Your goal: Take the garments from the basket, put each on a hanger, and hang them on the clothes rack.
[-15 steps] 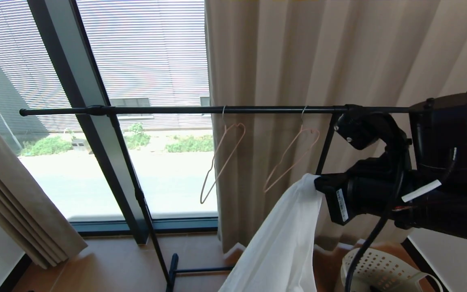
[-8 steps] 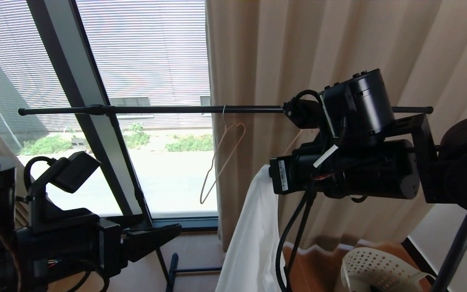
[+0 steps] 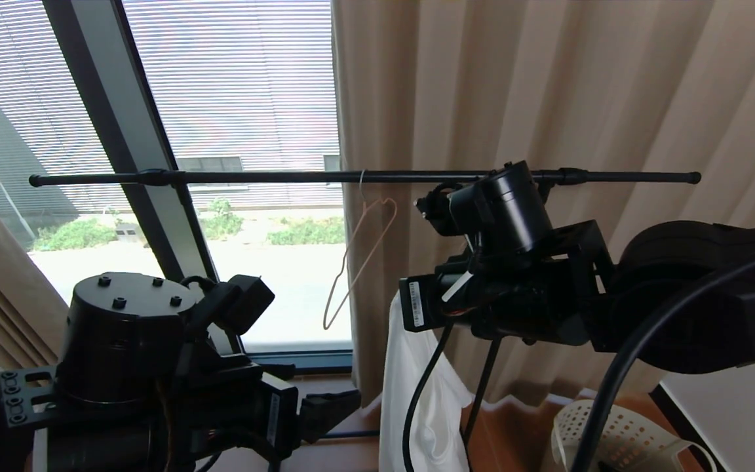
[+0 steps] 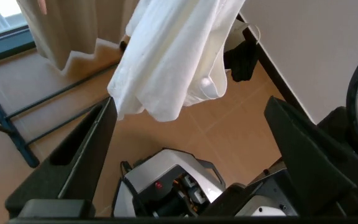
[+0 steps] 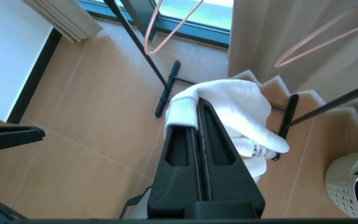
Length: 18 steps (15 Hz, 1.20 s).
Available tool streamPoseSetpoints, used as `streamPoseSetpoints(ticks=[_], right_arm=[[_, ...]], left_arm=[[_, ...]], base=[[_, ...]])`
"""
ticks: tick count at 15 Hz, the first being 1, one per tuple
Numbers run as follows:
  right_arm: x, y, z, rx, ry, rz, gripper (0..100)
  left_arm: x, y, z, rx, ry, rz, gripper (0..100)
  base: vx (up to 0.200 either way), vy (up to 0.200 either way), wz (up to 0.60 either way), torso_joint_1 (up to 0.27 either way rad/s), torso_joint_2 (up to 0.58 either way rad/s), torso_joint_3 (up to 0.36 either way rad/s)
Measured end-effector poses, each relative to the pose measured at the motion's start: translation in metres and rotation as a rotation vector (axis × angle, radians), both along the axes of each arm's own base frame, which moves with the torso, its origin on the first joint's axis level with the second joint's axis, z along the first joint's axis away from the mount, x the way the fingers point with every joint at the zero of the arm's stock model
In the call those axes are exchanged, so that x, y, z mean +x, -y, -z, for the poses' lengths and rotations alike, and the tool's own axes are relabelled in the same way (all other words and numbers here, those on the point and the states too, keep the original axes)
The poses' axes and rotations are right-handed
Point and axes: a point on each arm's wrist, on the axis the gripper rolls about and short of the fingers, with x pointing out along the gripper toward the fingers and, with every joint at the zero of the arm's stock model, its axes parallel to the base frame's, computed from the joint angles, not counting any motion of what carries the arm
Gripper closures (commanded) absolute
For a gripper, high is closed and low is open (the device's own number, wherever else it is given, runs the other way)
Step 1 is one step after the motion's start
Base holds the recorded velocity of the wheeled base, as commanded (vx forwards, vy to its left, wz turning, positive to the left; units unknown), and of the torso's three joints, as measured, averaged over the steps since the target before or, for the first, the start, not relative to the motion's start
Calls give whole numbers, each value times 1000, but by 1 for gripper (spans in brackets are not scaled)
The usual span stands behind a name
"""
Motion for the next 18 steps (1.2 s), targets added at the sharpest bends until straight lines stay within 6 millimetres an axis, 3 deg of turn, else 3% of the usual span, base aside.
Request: streamPoseSetpoints(ticks=[5, 9, 18], right_arm=[[10, -11, -5, 50, 52, 119, 100], [8, -28, -30, 92, 164, 118, 100], [1, -44, -29, 127, 182, 135, 100]], left_arm=[[3, 12, 11, 45, 29, -48, 0], [12, 22, 19, 47, 76, -100, 0], [27, 39, 41, 44, 78, -201, 0]], base=[[0, 0, 0, 0, 0, 0], [0, 0, 0, 0, 0, 0], [0, 0, 0, 0, 0, 0]])
